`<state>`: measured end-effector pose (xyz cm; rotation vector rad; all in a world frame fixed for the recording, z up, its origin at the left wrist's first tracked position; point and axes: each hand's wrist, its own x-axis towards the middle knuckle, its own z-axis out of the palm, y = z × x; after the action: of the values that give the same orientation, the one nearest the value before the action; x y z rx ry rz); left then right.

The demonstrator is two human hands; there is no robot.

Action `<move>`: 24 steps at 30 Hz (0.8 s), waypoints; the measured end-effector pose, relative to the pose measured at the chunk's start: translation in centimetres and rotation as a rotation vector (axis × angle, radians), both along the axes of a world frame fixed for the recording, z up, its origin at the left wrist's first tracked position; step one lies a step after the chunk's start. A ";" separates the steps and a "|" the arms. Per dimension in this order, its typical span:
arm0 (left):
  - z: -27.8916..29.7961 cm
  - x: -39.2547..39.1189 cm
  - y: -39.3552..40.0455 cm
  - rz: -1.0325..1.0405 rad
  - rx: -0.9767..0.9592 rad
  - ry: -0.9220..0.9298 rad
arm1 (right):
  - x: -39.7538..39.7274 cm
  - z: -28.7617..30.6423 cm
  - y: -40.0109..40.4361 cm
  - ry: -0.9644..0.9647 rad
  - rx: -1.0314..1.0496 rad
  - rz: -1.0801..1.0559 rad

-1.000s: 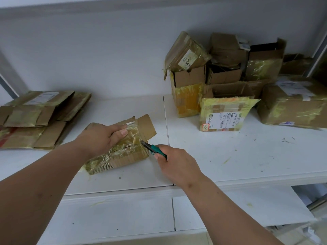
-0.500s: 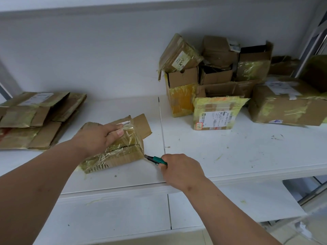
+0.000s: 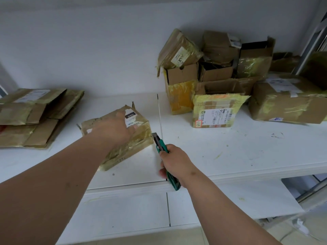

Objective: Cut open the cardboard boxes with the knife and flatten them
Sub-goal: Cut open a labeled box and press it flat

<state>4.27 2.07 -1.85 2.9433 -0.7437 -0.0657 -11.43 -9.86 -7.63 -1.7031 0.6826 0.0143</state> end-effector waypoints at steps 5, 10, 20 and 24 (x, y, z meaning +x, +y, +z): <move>0.8 1.3 3.4 -0.081 0.061 0.119 | 0.3 0.4 0.3 -0.033 0.375 -0.043; -1.4 1.9 6.7 -0.133 0.015 0.145 | 0.9 -0.5 1.3 -0.098 0.412 -0.102; -3.4 3.0 4.4 -0.034 -0.132 0.106 | 2.1 -1.0 2.2 -0.145 0.480 -0.220; -3.4 3.0 4.2 -0.034 -0.134 0.156 | 3.2 -0.5 1.8 -0.170 0.552 -0.239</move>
<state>7.26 6.32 -5.23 2.7615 -0.7450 -0.2356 -8.24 -8.02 -8.15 -1.0752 0.6754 -0.1007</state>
